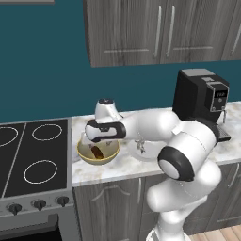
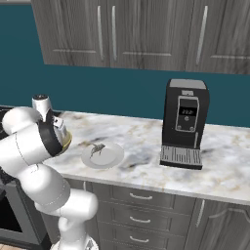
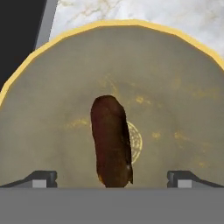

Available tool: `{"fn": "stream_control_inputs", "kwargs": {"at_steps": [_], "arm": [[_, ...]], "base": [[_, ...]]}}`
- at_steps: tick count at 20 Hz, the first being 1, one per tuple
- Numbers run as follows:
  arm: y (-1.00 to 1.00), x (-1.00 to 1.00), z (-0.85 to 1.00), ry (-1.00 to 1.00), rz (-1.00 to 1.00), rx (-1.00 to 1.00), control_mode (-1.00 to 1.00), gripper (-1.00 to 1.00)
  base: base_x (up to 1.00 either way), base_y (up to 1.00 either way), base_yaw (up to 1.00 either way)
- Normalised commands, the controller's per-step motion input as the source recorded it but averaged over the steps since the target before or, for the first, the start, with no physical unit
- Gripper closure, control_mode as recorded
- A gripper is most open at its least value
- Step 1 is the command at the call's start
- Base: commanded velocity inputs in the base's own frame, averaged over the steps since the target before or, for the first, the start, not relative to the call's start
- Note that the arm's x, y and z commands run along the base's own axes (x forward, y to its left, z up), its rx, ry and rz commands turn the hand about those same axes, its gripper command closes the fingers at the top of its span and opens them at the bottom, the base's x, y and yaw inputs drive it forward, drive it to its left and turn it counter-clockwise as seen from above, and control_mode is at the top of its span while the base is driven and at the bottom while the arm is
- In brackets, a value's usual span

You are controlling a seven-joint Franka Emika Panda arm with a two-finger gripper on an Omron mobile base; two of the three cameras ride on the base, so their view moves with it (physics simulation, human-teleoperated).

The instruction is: Place the fish on the plate and place the sweet potato on the same plate.

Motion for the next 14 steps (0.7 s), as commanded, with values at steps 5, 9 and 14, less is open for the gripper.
{"fn": "stream_control_inputs", "kwargs": {"at_steps": [5, 9, 14], "arm": [[0.00, 0.05, -0.21, 0.00, 0.00, 0.00, -1.00, -1.00], [0.00, 0.00, -0.26, 0.00, 0.00, 0.00, -1.00, -1.00], [0.00, 0.00, -0.21, 0.00, 0.00, 0.00, -1.00, -1.00]], "base": [[0.00, 0.00, 0.00], [0.00, 0.00, 0.00], [0.00, 0.00, 0.00]]}}
